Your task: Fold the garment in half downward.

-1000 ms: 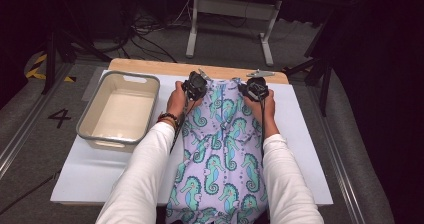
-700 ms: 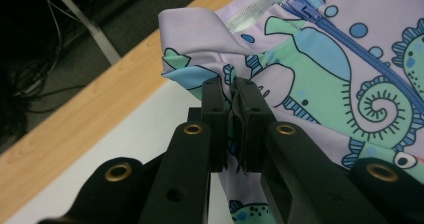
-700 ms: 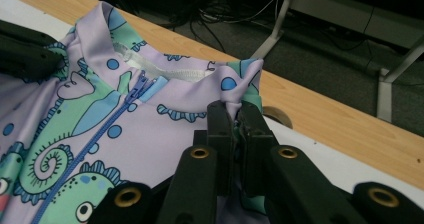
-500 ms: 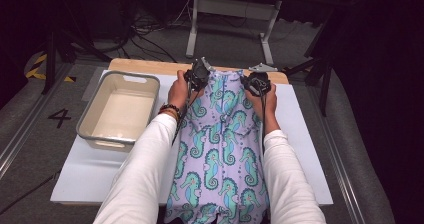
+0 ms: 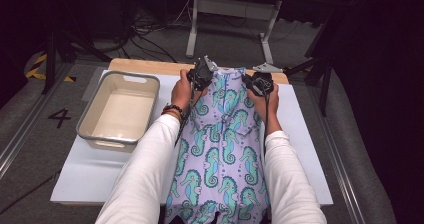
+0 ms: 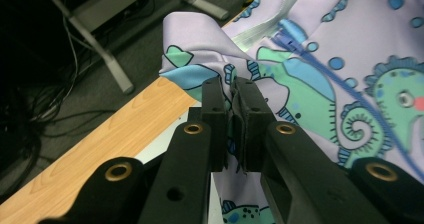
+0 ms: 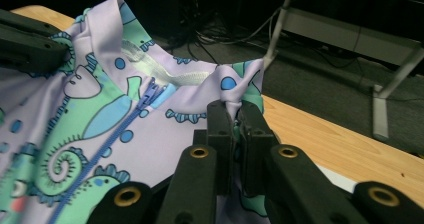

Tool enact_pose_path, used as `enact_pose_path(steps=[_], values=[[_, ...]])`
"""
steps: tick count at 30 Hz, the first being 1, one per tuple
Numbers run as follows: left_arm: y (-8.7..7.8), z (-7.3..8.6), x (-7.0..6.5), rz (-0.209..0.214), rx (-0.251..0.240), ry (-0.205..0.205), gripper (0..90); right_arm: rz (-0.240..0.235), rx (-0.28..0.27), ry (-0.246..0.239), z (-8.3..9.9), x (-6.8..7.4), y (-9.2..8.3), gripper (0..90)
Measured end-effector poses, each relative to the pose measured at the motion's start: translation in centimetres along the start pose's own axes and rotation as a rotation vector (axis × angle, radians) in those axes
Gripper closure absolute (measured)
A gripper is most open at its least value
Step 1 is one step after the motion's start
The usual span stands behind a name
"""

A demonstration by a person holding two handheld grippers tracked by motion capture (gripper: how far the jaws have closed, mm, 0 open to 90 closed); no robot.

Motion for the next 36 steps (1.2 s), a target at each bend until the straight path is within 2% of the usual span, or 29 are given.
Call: enact_pose_path(steps=[6, 10, 11, 13, 16, 18, 21, 23, 26, 27, 32, 33, 36], values=[[-1.7, 0.4, -0.9, 0.03, -0.026, 0.036, 84.6, -0.042, -0.015, -0.023, 0.5, 0.8, -1.1, 86.3], [-2.8, 0.9, -1.6, 0.042, -0.023, 0.068, 84.6, -0.061, -0.028, -0.037, 0.9, 1.3, -2.1, 86.3], [-3.2, 1.0, -1.7, 0.046, -0.031, 0.077, 84.5, -0.069, -0.035, -0.028, 0.9, 1.4, -2.5, 86.3], [-3.8, 1.2, -1.9, 0.056, -0.034, 0.068, 84.5, -0.081, -0.045, -0.037, 0.9, 1.7, -3.0, 86.3], [-4.8, 1.3, -2.4, 0.072, -0.05, 0.089, 84.5, -0.106, -0.066, -0.047, 1.0, 2.3, -4.0, 86.3], [-5.5, 1.5, -2.8, 0.083, -0.054, 0.103, 84.4, -0.124, -0.079, -0.048, 1.0, 2.7, -4.8, 86.3], [-6.3, 1.9, -3.7, 0.102, -0.073, 0.093, 84.4, -0.148, -0.085, -0.054, 1.1, 3.3, -5.6, 86.3], [-6.9, 2.1, -4.4, 0.102, -0.077, 0.107, 84.4, -0.173, -0.093, -0.054, 1.3, 3.7, -6.3, 86.3], [-7.7, 2.5, -5.1, 0.111, -0.089, 0.106, 84.4, -0.198, -0.112, -0.052, 1.8, 4.5, -7.3, 86.3], [-8.1, 2.7, -5.4, 0.11, -0.093, 0.119, 84.3, -0.204, -0.118, -0.057, 1.9, 4.7, -7.7, 86.3], [-9.5, 3.6, -6.7, 0.132, -0.119, 0.128, 84.3, -0.236, -0.149, -0.078, 2.8, 5.7, -10.1, 86.2], [-9.9, 3.8, -7.1, 0.133, -0.122, 0.144, 84.3, -0.244, -0.154, -0.08, 3.0, 5.9, -10.5, 86.2], [-10.8, 4.3, -7.8, 0.146, -0.135, 0.158, 84.3, -0.264, -0.162, -0.095, 3.7, 6.6, -11.7, 86.2]])
Point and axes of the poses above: each handheld gripper's, and its own axes: y roughly forward along the jaws, z roughly out of its underside, x roughly to its left, the point moved 2 cm from there along y, roughly forward along the jaws, and after that the axes turned 6 degrees about -x, right-handed, at the moved point
